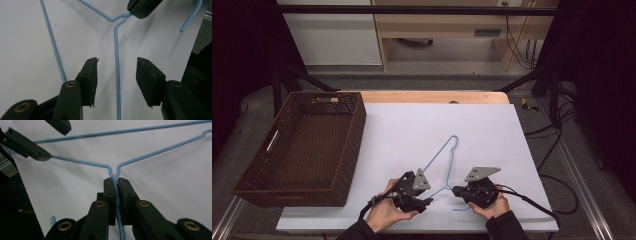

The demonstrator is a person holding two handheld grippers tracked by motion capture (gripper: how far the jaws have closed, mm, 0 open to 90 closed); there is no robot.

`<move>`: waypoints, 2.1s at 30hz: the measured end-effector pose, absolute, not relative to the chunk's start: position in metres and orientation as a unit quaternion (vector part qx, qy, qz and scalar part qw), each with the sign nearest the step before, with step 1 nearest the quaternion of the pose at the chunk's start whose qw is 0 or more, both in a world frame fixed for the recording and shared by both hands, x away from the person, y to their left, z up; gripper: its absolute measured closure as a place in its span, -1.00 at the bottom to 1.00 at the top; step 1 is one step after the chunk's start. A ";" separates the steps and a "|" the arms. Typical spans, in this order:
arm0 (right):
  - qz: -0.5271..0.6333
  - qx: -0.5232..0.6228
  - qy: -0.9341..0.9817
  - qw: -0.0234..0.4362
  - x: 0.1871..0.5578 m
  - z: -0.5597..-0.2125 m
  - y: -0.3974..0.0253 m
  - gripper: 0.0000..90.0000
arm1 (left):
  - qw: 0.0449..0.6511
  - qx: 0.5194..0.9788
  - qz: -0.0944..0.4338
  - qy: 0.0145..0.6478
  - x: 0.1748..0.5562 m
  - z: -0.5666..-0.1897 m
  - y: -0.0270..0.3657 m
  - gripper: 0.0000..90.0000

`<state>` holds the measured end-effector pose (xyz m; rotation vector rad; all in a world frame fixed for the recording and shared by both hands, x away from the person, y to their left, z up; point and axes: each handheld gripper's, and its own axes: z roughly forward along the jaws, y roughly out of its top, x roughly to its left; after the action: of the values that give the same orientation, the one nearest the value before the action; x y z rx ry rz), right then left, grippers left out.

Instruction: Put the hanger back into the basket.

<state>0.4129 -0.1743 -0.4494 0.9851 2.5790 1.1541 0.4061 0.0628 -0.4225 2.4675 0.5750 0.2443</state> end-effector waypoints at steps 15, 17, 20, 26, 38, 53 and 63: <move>0.387 0.330 0.858 0.077 0.412 -0.447 -0.175 0.91 | 0.232 0.944 0.085 0.217 0.416 -0.442 0.040 0.56; 0.387 0.330 0.858 0.077 0.412 -0.447 -0.175 0.91 | 0.229 0.945 0.082 0.218 0.416 -0.444 0.038 0.65; 0.389 0.329 0.857 0.075 0.412 -0.446 -0.175 0.91 | 0.227 0.945 0.085 0.218 0.416 -0.446 0.037 0.78; 0.388 0.329 0.857 0.073 0.412 -0.446 -0.175 0.91 | 0.230 0.942 0.088 0.229 0.415 -0.448 0.035 0.91; 0.432 0.327 0.836 0.086 0.409 -0.434 -0.184 0.62 | 0.254 0.930 0.104 0.245 0.412 -0.442 0.041 0.94; 0.538 0.377 0.734 0.174 0.412 -0.406 -0.240 -0.36 | 0.261 0.928 0.116 0.242 0.412 -0.433 0.050 0.94; 0.523 0.413 0.721 0.189 0.418 -0.414 -0.253 -0.56 | 0.290 0.915 0.130 0.249 0.411 -0.419 0.062 0.94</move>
<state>0.4179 -0.2532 -0.4136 1.1605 2.0285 1.4709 0.4109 0.0616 -0.4187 2.4401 0.6650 0.3457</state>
